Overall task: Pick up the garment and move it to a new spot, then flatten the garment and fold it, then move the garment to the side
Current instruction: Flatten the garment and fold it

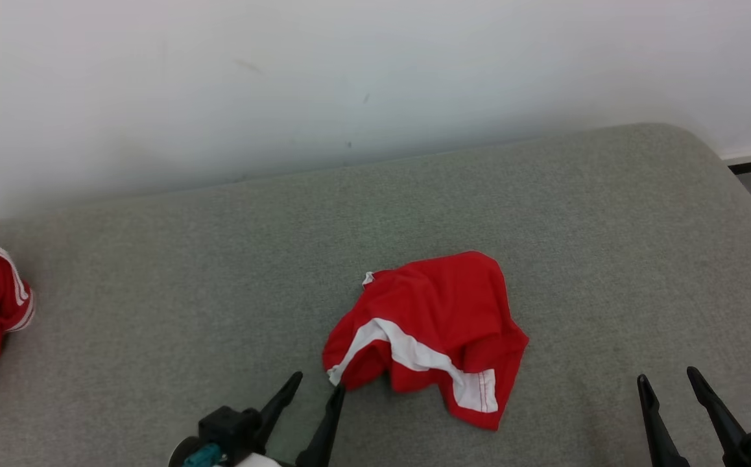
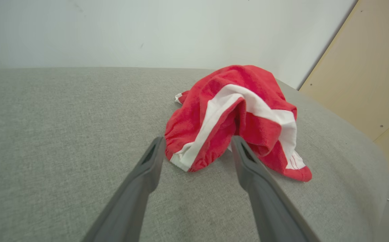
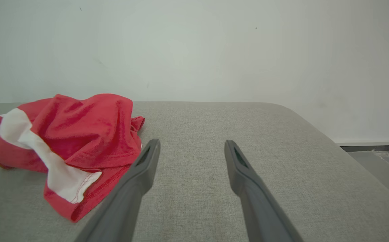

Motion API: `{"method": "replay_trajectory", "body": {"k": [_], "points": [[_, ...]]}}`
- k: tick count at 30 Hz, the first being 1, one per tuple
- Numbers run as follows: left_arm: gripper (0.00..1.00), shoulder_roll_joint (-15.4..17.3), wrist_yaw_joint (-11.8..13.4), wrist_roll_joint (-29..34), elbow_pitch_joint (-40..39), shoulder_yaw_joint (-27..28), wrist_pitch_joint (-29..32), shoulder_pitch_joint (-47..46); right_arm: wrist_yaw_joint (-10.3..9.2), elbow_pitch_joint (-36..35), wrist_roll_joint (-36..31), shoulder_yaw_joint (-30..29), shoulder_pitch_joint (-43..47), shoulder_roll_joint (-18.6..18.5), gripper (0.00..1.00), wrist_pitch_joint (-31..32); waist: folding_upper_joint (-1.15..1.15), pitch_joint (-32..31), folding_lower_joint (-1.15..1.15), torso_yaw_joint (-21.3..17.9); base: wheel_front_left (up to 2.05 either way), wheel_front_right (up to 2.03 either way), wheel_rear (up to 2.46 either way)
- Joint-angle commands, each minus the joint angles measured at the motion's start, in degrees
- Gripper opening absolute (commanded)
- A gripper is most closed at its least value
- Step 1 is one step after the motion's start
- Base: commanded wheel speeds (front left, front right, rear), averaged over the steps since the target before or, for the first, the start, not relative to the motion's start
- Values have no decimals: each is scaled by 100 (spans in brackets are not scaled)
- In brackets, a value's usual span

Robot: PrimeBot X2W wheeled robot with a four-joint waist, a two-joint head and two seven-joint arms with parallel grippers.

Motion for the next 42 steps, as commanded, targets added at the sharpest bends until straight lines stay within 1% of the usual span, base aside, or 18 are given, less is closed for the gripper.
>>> {"method": "replay_trajectory", "body": {"k": [1, 8, 11, 20, 21, 22, 26, 29, 30, 31, 32, 35, 42], "points": [[100, 43, 9, -50, 107, -24, -4, -168, -14, -21, 17, 6, -79, -22, 100, 3, 0, 158, 0, -153, 0, 0, 0], [100, 96, 9, -96, 759, -193, -4, -622, -14, -9, 21, -11, -197, 47, 100, 4, 0, 384, 0, -460, 0, 0, 0], [100, 126, 9, -95, 972, -149, -4, -785, -14, -16, 10, -19, -241, 84, 100, 4, 0, 459, 0, -556, 0, 0, 0], [100, 185, 9, 19, 1481, -63, -2, -1104, -14, -13, -21, -5, -302, 178, 100, 4, 0, 634, 0, -699, 0, 0, 0], [54, 180, 9, -4, 1520, -77, -2, -1132, -14, -6, -25, -7, -309, 192, 100, 4, 0, 646, 0, -709, 0, 0, 0], [0, 177, 9, -56, 1548, -83, -2, -1169, -14, 1, -26, -11, -321, 210, 100, 4, 0, 656, 0, -716, 0, 0, 0], [0, 279, 9, -179, 1518, -83, -3, -1286, -14, 19, -23, -45, -328, 280, 100, 4, 0, 626, 0, -725, 0, 0, 0], [0, 421, 9, -98, 1359, -128, -4, -1462, -14, 31, -18, -66, -274, 320, 100, 4, 0, 563, 0, -714, 0, 0, 0], [0, 562, 9, -9, 1259, -271, -4, -1640, -14, 33, -5, -78, -239, 340, 100, 4, 0, 515, 0, -705, 0, 0, 0], [0, 562, 9, -9, 1259, -271, -4, -1640, -14, 33, -5, -78, -239, 340, 100, 4, 0, 515, 0, -705, 0, 0, 0], [0, 628, 9, 17, 1177, -368, 40, -1776, -14, 31, 3, -83, -229, 353, 100, 4, 0, 495, 0, -702, 0, 0, 0], [0, 906, 9, 99, 803, -744, 475, -2296, -14, 37, 41, -80, -238, 433, 100, 4, 0, 430, 0, -724, 0, 0, 0], [0, 1519, 10, -54, -187, -1544, 1996, -3740, -14, 72, 93, -23, -251, 661, 100, 4, 0, 388, 0, -877, 0, 0, 0]]}}
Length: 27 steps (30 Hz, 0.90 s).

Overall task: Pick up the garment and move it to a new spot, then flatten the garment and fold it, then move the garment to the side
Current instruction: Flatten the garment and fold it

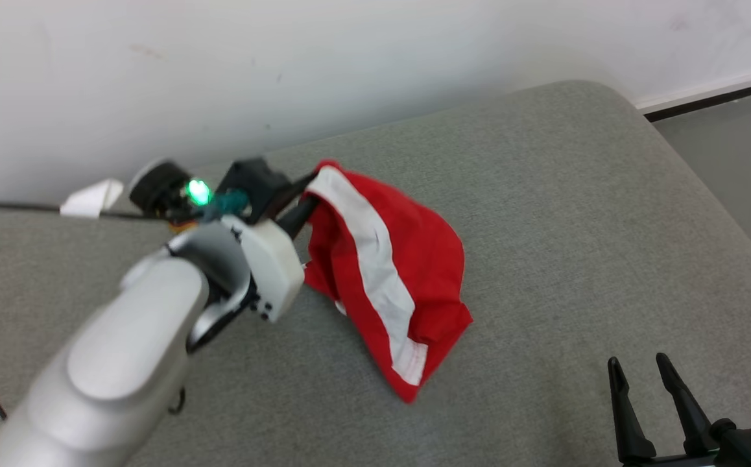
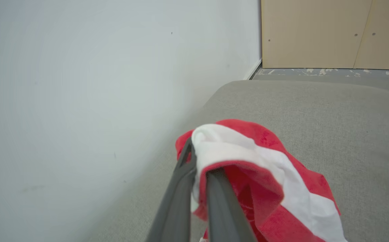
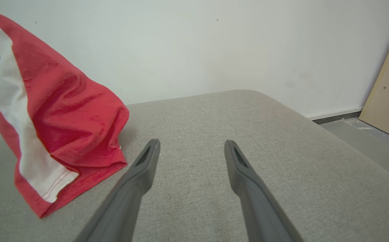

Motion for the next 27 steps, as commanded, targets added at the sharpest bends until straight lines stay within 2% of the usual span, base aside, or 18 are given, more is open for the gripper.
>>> {"method": "replay_trajectory", "body": {"k": [1, 4, 7, 15, 19, 22, 27], "points": [[0, 51, 10, -29, -48, -45, 82, -139, -14, 4, 24, 18, 0, 28, 100, 5, -1, 4, 0, -46, 0, 0, 0], [0, 123, 11, -49, -133, -213, 492, -740, -14, 5, 48, 11, -63, 57, 100, 5, -1, 27, 0, -136, 0, 0, 0], [0, 34, 21, 75, -10, -261, 709, -1240, -14, -1, 56, -5, -121, 95, 100, 5, -1, 47, 0, -210, 0, 0, 0], [0, -454, 496, 275, 440, -167, 607, -1894, -14, 12, 41, -72, -112, 125, 100, 5, -1, 39, 0, -286, 0, 0, 0], [0, -495, 652, 200, 535, -137, 628, -1745, -14, 6, 2, -123, -32, 116, 100, 5, -1, -1, 0, -197, 0, 0, 0], [0, -379, 731, 113, 452, -111, 668, -1475, -14, 19, -30, -168, 7, 74, 100, 6, -1, -41, 0, -59, 0, 0, 0], [0, -143, 1018, -223, -84, 20, 711, -499, -14, 25, -58, -224, 141, -31, 100, 5, -1, -142, 0, 304, 0, 0, 0]]}}
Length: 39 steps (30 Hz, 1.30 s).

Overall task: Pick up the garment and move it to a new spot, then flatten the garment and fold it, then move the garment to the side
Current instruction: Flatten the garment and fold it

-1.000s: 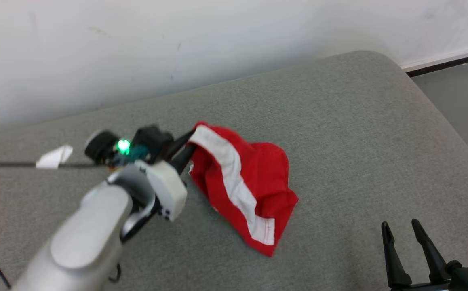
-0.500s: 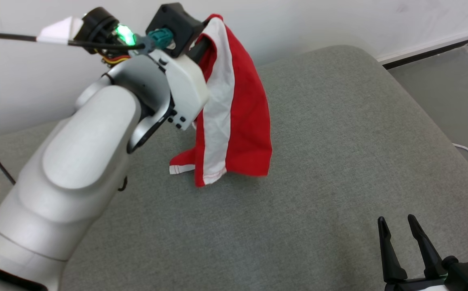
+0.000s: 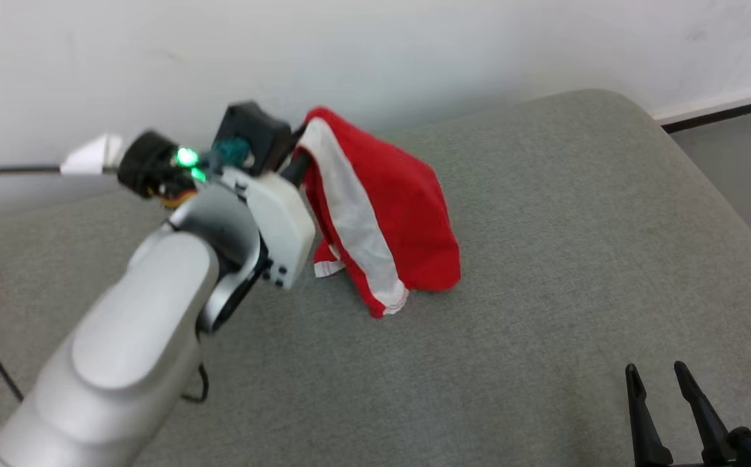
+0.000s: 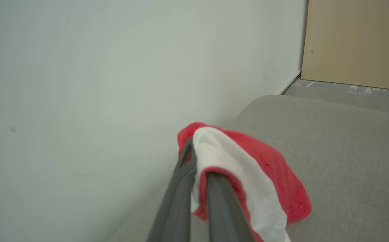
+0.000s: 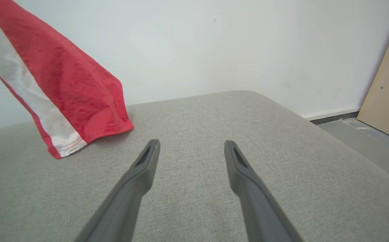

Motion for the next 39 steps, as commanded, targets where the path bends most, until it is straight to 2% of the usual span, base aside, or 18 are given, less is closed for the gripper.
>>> {"method": "replay_trajectory", "body": {"k": [1, 6, 11, 16, 21, 22, 23, 24, 27, 31, 39], "points": [[0, 114, 68, -38, -123, -10, 30, 324, -14, 4, -37, -27, 69, -58, 100, 6, 0, -84, 0, 216, 0, 0, 0], [0, 506, 494, -307, -799, -5, 113, 1721, -14, 14, -33, -18, 172, -217, 100, 5, 0, -220, 0, 635, 0, 0, 0], [0, 793, 876, -473, -959, 20, -79, 2957, -14, 29, -8, 86, 202, -318, 100, 6, 0, -286, 0, 1002, 0, 0, 0], [0, 673, 1068, -682, -623, -2, -573, 3840, -14, 85, 31, 208, 233, -399, 100, 5, 0, -332, 0, 1264, 0, 0, 0], [0, 366, 1068, -810, -135, -96, -1147, 4377, -14, 122, 60, 268, 257, -469, 100, 6, 0, -365, 0, 1398, 0, 0, 0], [16, 310, 1054, -798, -68, -116, -1302, 4439, -14, 125, 62, 278, 260, -482, 100, 6, 0, -368, 0, 1412, 0, 0, 0], [49, 265, 1067, -778, -12, -130, -1439, 4492, -14, 133, 66, 278, 269, -493, 100, 5, 0, -382, 0, 1425, 0, 0, 0], [100, 210, 1068, -788, 46, -129, -1591, 4552, -14, 139, 73, 286, 282, -506, 100, 6, 0, -392, 0, 1434, 0, 0, 0], [100, 124, 1087, -815, 151, -74, -1985, 4646, -14, 142, 79, 306, 292, -533, 100, 5, 0, -415, 0, 1444, 0, 0, 0], [100, 164, 1101, -926, 197, -12, -2149, 4871, -14, 159, 85, 337, 298, -553, 100, 6, 0, -435, 0, 1394, 0, 0, 0], [100, 647, 1327, -1323, -355, 235, -1450, 5270, -14, 155, 98, 307, 325, -562, 100, 5, 0, -468, 0, 1209, 0, 0, 0]]}}
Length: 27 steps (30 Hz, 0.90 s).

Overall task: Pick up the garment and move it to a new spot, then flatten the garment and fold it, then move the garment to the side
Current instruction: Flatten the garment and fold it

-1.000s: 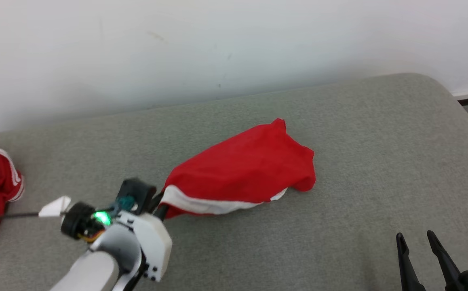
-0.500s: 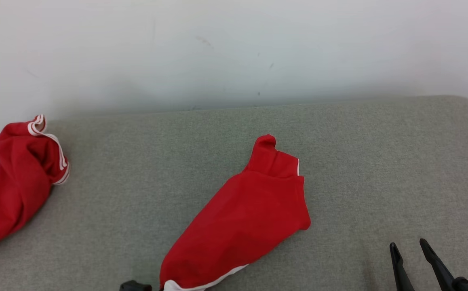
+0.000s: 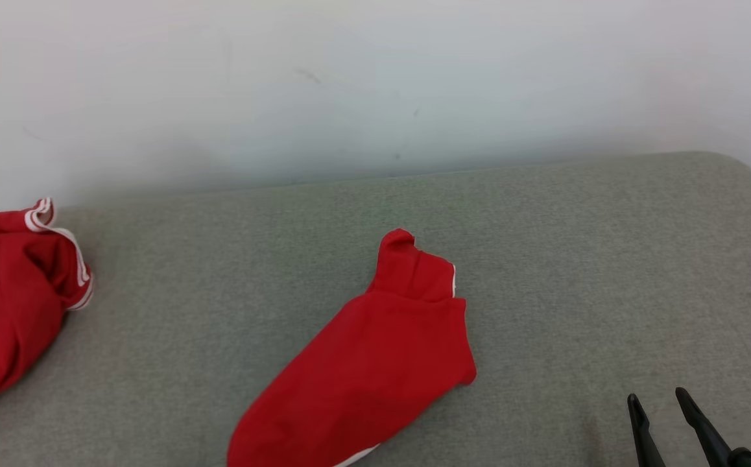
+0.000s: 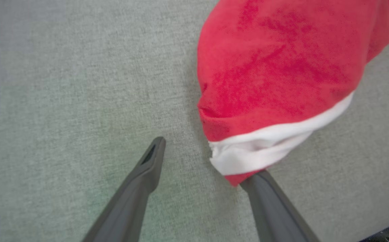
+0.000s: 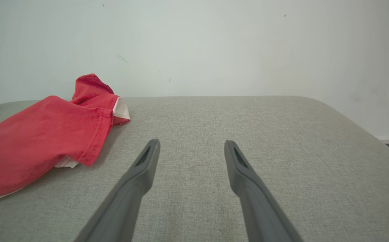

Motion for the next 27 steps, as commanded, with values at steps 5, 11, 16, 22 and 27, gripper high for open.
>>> {"method": "replay_trajectory", "body": {"k": [5, 11, 16, 22, 27], "points": [[100, 413, 362, -126, -901, 236, 493, 145, -14, -7, 22, -13, 47, 0, 100, 5, 0, -55, 0, -222, 0, 0, 0], [100, 955, 670, -123, -1830, 375, 941, 486, -14, -29, 28, -53, 51, 28, 100, 5, 0, -61, 0, -460, 0, 0, 0], [100, 1025, 700, -262, -2206, 376, 1074, 694, -14, -44, 36, -124, 98, 57, 100, 5, 0, -55, 0, -460, 0, 0, 0], [100, 1081, 719, -283, -2494, 320, 1161, 783, -14, -58, 4, -128, 61, 74, 100, 6, 0, -42, 0, -312, 0, 0, 0], [100, 1104, 732, -214, -2760, 348, 1089, 691, -14, -72, -6, -93, -3, 32, 100, 6, 0, -17, 0, -258, 0, 0, 0]]}}
